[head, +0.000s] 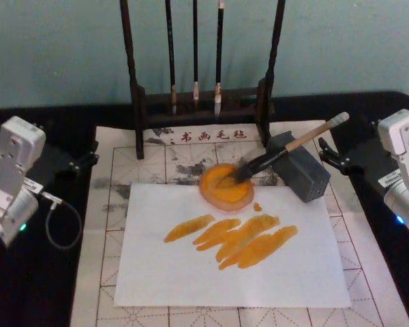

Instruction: Pick up the brush from the inkstone, write on the paper, then place the brush back to its original position.

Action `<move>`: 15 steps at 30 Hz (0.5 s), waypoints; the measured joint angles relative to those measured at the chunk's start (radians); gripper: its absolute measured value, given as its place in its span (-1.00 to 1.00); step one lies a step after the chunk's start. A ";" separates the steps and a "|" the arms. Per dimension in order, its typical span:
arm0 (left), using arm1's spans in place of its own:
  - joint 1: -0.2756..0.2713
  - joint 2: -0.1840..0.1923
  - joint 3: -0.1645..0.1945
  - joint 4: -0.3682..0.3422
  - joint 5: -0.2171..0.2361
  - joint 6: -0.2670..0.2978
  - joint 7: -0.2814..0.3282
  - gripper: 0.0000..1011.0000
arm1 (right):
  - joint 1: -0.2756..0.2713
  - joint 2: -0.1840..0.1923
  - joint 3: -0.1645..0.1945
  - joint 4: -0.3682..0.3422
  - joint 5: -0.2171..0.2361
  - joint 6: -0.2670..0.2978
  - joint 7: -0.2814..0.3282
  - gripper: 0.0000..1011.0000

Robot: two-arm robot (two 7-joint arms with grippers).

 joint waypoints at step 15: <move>0.000 0.000 0.000 0.000 0.000 0.000 0.000 0.98 | -0.001 -0.010 0.014 0.005 -0.006 -0.009 0.008 0.98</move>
